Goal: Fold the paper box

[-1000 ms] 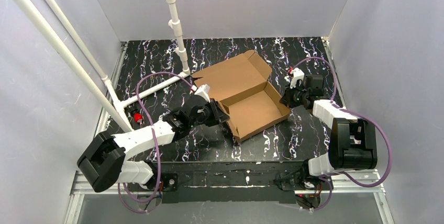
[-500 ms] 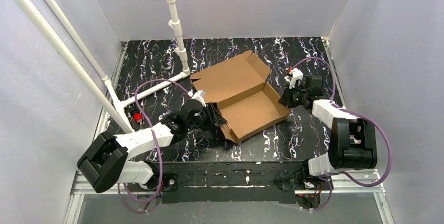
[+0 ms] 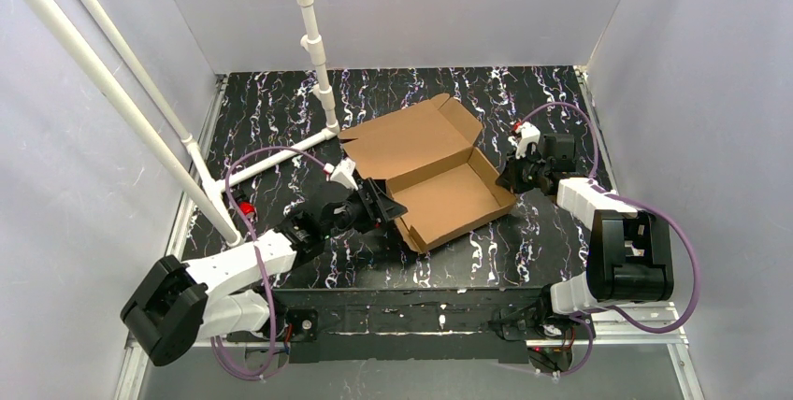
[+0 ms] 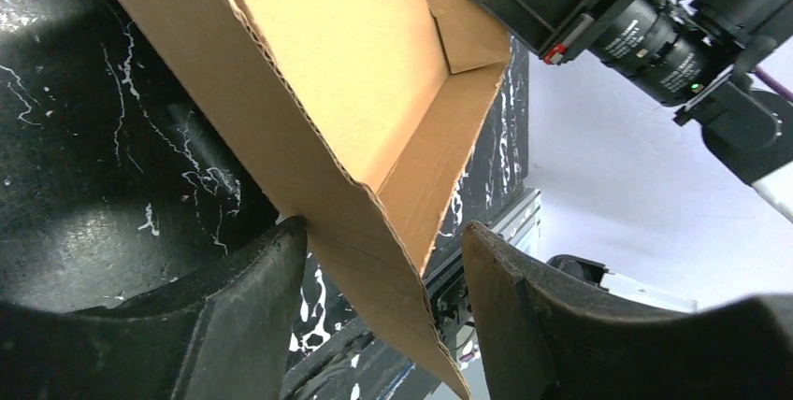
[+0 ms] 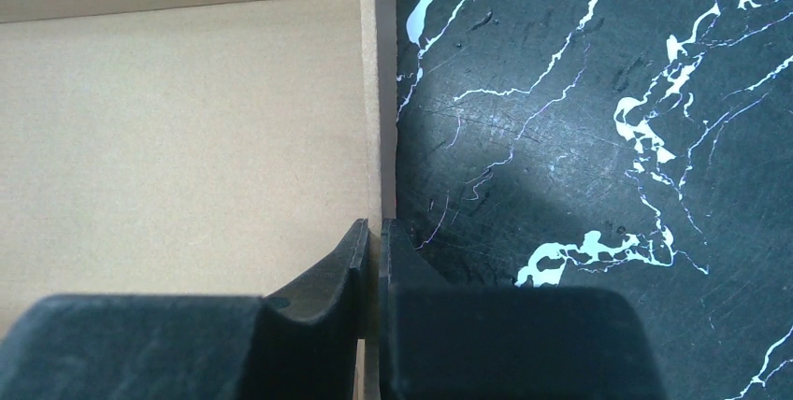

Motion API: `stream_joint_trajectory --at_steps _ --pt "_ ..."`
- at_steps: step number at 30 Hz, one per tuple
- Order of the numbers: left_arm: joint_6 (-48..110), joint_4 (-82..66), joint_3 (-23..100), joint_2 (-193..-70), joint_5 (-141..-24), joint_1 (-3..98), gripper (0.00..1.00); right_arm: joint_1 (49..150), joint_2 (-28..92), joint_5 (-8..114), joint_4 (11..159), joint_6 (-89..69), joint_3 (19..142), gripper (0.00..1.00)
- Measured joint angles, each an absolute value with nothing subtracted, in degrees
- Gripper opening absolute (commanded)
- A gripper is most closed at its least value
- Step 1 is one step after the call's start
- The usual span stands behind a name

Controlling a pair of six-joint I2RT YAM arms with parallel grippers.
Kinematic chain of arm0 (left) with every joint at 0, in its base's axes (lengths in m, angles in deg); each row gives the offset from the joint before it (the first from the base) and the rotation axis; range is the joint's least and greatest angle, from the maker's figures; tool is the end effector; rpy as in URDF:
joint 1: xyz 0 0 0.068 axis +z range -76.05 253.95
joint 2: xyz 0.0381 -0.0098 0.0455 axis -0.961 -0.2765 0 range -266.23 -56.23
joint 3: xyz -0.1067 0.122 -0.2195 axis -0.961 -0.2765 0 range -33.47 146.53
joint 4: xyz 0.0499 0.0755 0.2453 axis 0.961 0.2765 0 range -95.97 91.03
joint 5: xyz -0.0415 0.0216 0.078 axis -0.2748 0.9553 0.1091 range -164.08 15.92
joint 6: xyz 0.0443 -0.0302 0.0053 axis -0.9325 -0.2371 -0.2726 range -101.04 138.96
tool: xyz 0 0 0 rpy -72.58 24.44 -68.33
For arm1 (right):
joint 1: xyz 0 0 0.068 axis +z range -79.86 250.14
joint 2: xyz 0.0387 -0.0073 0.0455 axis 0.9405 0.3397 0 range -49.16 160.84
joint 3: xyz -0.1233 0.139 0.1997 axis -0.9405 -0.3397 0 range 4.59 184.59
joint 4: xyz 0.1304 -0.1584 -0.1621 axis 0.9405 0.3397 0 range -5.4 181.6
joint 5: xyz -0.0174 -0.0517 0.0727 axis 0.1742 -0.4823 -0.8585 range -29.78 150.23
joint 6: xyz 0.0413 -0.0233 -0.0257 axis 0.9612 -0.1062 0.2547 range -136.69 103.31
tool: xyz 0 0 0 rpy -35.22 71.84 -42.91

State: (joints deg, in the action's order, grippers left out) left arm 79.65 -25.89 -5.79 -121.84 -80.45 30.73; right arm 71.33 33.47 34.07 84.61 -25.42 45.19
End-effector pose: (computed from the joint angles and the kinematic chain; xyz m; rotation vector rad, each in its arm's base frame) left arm 0.1759 -0.1707 0.2170 -0.2371 2.1050 -1.2834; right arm 0.2866 0.0217 0.1849 -0.4247 2.2141 0.4542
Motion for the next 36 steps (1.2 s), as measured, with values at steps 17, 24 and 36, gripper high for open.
stream_joint_trajectory --at_steps 17,24,36 --pt "83.21 -29.32 -10.6 -117.66 -79.1 30.73 0.58 71.4 33.75 33.92 84.52 -25.47 45.19 0.12" --pt "83.74 -31.55 -12.41 -113.29 -77.94 30.73 0.53 71.4 33.82 33.9 84.5 -25.47 45.19 0.12" --pt "85.05 -34.22 -14.51 -113.03 -77.29 30.73 0.3 71.4 33.84 33.9 84.5 -25.49 45.19 0.12"
